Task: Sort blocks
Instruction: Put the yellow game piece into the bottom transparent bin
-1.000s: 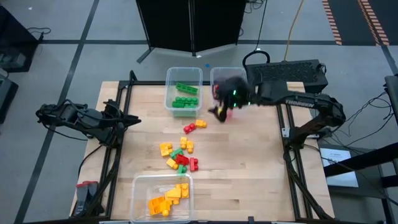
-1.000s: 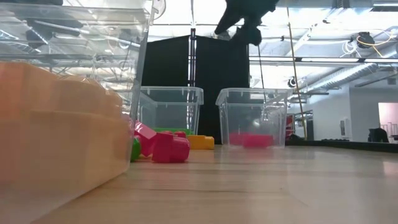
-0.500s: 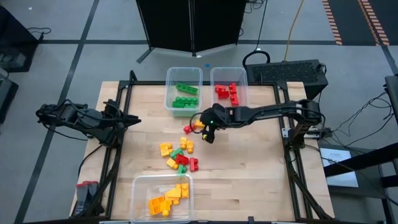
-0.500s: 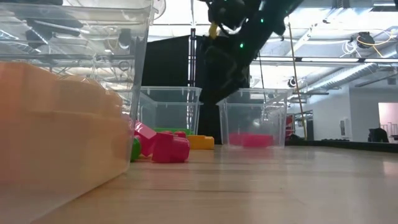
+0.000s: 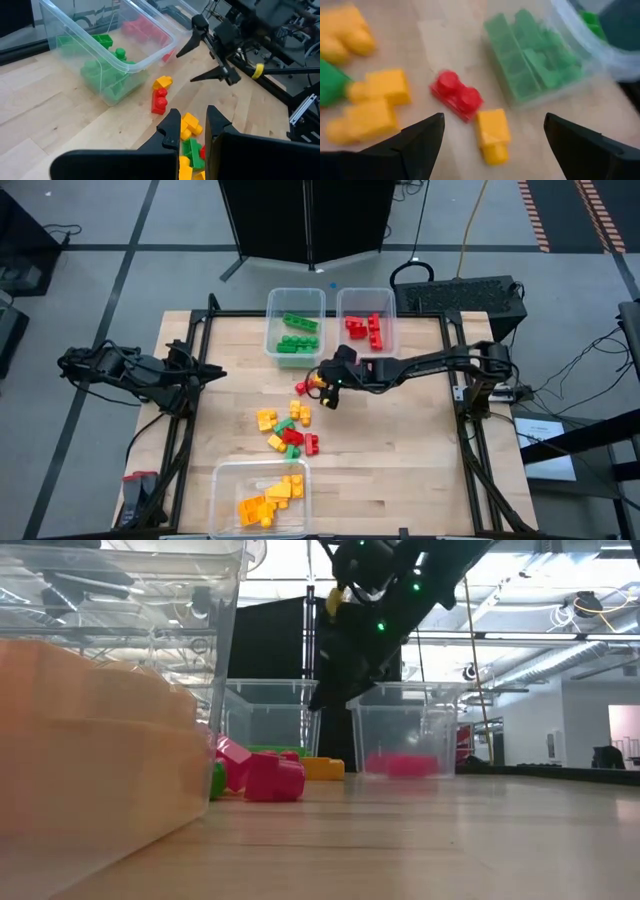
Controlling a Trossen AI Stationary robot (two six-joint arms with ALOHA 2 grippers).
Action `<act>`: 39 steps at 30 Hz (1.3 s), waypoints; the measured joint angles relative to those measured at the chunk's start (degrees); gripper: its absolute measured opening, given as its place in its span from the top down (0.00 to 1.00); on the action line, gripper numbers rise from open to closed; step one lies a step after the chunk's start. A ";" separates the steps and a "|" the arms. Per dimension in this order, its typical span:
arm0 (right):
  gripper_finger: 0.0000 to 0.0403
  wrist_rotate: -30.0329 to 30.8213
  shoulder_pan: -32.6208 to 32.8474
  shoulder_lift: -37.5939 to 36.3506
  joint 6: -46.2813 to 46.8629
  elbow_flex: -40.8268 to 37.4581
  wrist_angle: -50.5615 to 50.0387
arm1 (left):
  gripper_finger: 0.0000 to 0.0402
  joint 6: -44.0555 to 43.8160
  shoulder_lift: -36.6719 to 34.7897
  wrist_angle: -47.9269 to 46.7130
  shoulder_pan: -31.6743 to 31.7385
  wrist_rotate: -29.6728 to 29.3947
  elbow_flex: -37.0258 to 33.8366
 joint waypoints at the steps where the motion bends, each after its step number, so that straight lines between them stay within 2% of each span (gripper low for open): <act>1: 0.17 1.88 0.53 -0.58 -0.31 -0.14 -0.18 | 1.00 0.02 0.00 0.00 -0.01 0.00 0.00; 5: 0.17 2.47 1.37 -3.00 0.86 -0.25 -0.75 | 1.00 0.02 0.00 0.01 -0.01 -0.02 0.00; 8: 0.17 3.41 2.47 -5.68 6.43 -0.09 -1.51 | 1.00 0.00 0.00 0.02 -0.01 -0.02 0.00; 14: 0.17 7.66 11.16 -6.57 12.10 -0.76 -3.00 | 1.00 0.04 0.02 -0.02 -0.01 -0.02 -0.02; 19: 0.17 18.37 16.28 -6.46 26.54 -8.65 -2.56 | 1.00 0.06 0.00 -0.05 0.00 -0.02 -0.02; 23: 0.17 20.10 16.15 -6.38 33.92 -15.78 1.82 | 1.00 0.13 0.00 -0.05 -0.01 -0.02 -0.02; 27: 0.17 19.99 13.50 -4.36 33.08 -20.80 12.21 | 1.00 0.15 0.00 -0.09 0.00 -0.36 -0.02; 30: 0.17 17.27 10.67 -2.12 29.74 -22.13 21.49 | 1.00 0.15 0.00 -0.11 -0.01 -1.57 -0.02; 39: 0.17 13.10 4.51 4.51 20.39 -22.12 35.53 | 1.00 0.17 0.00 -0.13 -0.01 -2.80 -0.02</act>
